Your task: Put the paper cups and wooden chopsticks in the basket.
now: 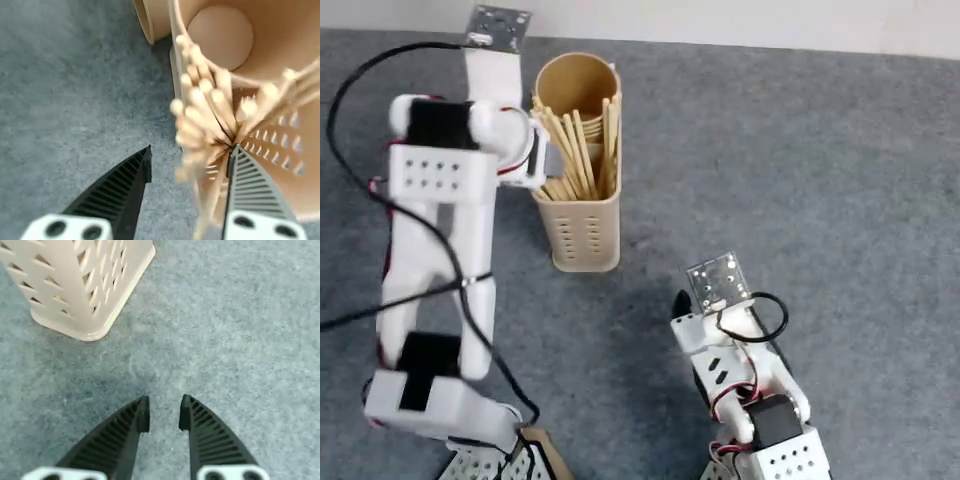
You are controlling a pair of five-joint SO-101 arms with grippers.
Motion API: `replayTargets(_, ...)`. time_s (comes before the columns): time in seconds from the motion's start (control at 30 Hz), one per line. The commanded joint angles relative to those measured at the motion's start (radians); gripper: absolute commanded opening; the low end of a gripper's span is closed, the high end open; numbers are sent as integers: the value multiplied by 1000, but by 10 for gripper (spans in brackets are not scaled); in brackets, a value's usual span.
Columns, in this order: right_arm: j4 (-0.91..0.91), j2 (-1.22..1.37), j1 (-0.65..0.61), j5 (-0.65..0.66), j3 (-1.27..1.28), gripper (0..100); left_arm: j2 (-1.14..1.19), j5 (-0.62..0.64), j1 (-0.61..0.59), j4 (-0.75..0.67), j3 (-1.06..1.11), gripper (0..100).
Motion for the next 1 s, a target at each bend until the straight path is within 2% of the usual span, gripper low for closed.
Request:
replayTargets(0.0,1,-15,15,-9,137,109,70,8,-4,-38,-31,263)
replayTargets(0.1,1,-15,15,-9,137,109,159,8,30,-41,-35,248)
replayTargets(0.27,1,-15,15,-9,137,109,297,8,91,-63,-39,107)
replayTargets(0.4,2,-15,15,-9,137,109,369,8,94,-97,-39,0)
replayTargets(0.63,2,-15,15,-9,137,109,389,-8,99,-83,-93,2)
replayTargets(0.83,2,-13,15,-9,137,109,392,-25,154,48,-259,2)
replayTargets(0.97,2,-12,15,-9,137,109,389,-23,173,71,-321,2)
